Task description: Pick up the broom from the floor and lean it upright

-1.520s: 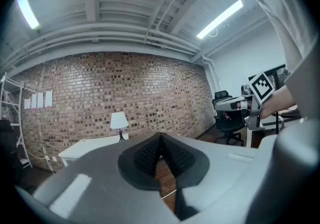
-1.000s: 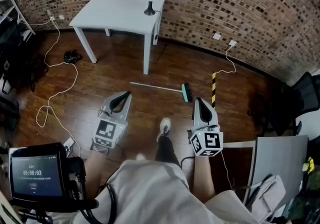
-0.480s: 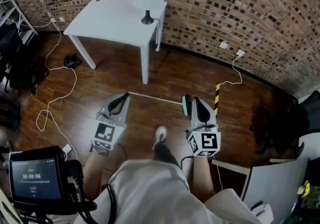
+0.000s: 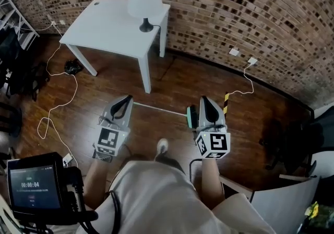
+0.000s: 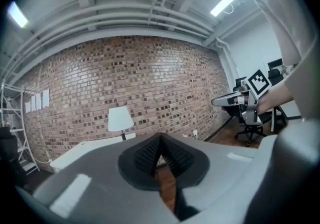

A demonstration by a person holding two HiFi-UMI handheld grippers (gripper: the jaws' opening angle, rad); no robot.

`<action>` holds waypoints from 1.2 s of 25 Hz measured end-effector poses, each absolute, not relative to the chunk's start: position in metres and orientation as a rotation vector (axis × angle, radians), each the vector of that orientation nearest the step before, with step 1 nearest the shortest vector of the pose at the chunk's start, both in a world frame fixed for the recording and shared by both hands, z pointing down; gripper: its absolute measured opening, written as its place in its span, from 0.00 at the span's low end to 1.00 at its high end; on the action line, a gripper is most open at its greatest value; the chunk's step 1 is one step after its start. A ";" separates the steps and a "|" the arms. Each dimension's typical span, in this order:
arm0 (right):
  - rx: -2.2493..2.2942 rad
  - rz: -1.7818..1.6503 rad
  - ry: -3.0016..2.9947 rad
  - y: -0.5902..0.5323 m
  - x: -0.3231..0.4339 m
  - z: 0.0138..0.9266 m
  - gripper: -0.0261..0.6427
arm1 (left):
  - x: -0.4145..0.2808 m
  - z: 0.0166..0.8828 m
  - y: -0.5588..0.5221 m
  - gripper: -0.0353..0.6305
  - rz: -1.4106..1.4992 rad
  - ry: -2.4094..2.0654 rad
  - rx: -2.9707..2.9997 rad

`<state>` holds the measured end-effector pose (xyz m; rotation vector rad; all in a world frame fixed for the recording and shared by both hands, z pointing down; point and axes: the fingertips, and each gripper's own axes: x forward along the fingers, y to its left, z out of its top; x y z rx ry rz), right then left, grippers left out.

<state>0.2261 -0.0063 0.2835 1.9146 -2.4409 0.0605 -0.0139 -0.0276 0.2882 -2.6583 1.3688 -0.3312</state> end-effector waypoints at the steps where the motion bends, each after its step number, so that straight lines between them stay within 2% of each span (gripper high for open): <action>1: 1.914 0.064 -2.438 -0.009 0.228 0.284 0.06 | -0.013 0.290 -0.031 0.06 -0.333 1.372 -2.665; 13: 1.892 0.074 -2.407 -0.035 0.237 0.291 0.06 | -0.014 0.297 -0.078 0.06 -0.278 1.422 -2.708; 25: 1.820 0.080 -2.426 -0.068 0.213 0.298 0.06 | -0.030 0.297 -0.109 0.06 -0.282 1.425 -2.699; 30: 1.645 0.163 -2.517 -0.085 0.197 0.311 0.06 | -0.044 0.300 -0.125 0.06 -0.243 1.525 -2.713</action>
